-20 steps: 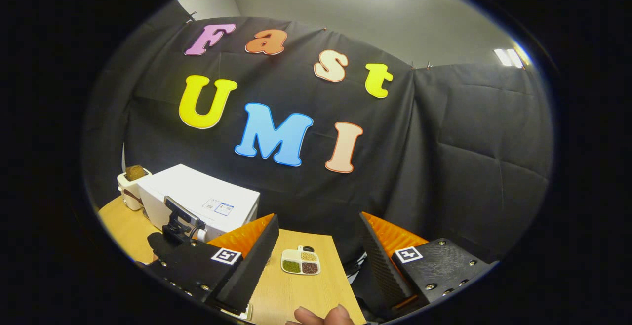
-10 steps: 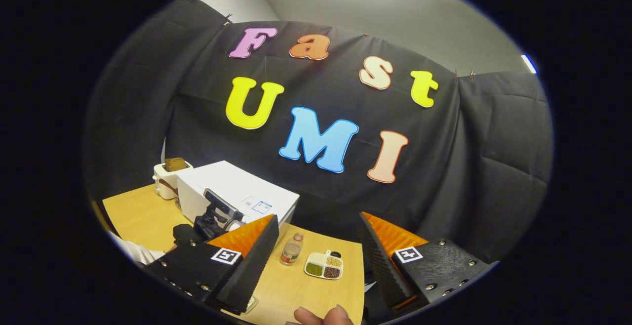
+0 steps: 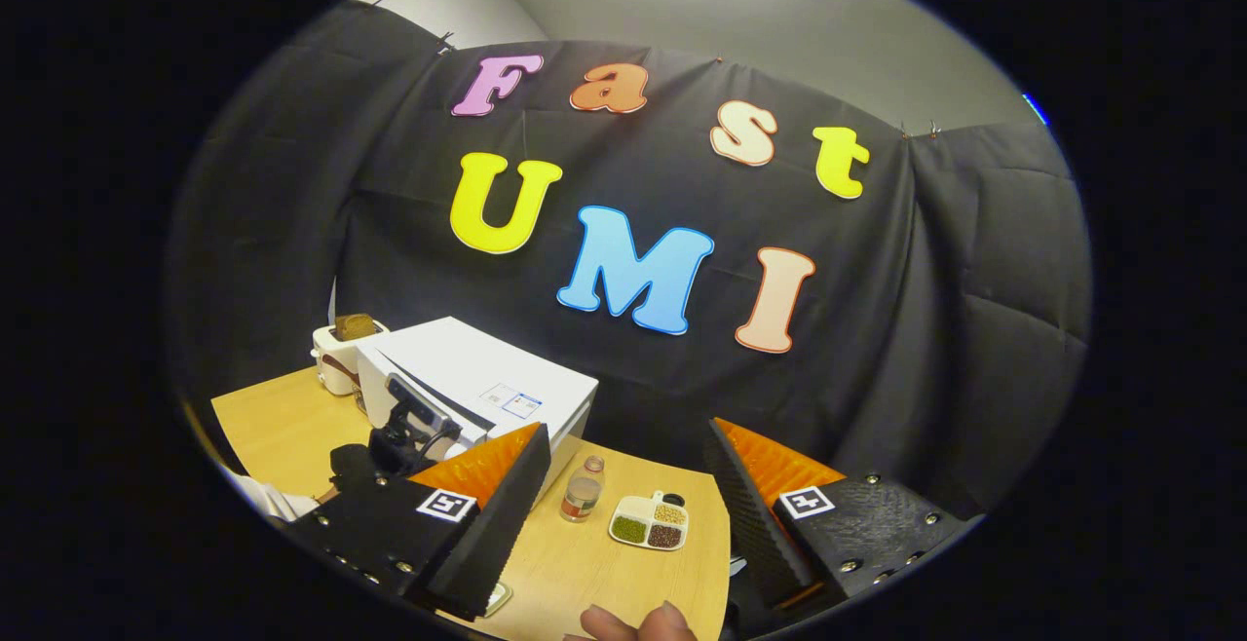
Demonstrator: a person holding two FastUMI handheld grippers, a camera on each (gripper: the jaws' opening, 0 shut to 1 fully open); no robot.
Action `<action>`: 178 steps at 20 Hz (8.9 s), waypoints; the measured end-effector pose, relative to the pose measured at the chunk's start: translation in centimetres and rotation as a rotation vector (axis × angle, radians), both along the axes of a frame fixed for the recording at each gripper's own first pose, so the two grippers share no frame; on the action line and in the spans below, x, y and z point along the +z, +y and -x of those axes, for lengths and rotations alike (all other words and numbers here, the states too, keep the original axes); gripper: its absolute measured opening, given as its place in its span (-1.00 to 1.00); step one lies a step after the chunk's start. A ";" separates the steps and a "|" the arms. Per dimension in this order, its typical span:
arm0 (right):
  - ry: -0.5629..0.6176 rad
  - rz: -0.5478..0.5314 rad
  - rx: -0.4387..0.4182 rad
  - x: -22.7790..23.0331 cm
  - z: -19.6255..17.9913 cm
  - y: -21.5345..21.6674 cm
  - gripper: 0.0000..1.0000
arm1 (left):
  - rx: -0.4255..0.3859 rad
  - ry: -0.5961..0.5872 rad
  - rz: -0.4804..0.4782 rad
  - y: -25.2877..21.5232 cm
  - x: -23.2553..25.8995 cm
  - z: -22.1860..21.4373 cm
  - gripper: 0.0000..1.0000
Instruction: Open the microwave oven with the left hand, put the food in, and close the microwave oven.
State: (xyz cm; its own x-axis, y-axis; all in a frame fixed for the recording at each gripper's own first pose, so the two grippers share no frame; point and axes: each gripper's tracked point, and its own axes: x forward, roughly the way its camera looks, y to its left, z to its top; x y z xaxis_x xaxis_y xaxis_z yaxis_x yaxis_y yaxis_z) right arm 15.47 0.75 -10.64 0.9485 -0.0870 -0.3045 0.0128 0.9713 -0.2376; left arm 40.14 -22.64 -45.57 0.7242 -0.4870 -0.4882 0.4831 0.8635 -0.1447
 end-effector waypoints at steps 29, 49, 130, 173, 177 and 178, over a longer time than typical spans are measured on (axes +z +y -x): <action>-0.044 -0.083 -0.021 -2.1 -0.6 9.7 0.94 | 0.181 0.062 -0.009 36.0 -2.0 13.4 -0.56; 0.152 -0.192 -0.036 -11.5 -3.3 11.1 0.95 | 0.314 -0.015 0.039 40.5 6.1 16.9 0.62; 0.416 -1.069 -0.359 -35.0 -18.2 33.4 0.34 | 0.117 -0.200 0.178 37.1 18.8 10.5 0.70; 0.283 -1.107 -0.318 -32.7 -19.5 32.9 0.96 | 0.179 -0.055 0.134 42.0 10.7 12.9 0.81; 0.328 -1.092 -0.205 -30.0 -13.7 31.4 0.95 | 0.182 -0.027 0.060 43.9 8.6 13.5 0.81; 0.323 -1.100 -0.197 -29.2 -12.4 30.6 0.96 | 0.182 -0.026 0.049 44.2 8.4 13.5 0.81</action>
State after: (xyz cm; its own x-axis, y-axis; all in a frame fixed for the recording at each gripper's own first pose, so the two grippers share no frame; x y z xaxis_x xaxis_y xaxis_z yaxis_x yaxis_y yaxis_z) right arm 27.90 31.35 -39.85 0.8128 0.2373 -0.5321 0.2793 0.6429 0.7132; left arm 26.59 21.57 -37.18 0.8148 -0.3694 -0.4468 0.3234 0.9293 -0.1785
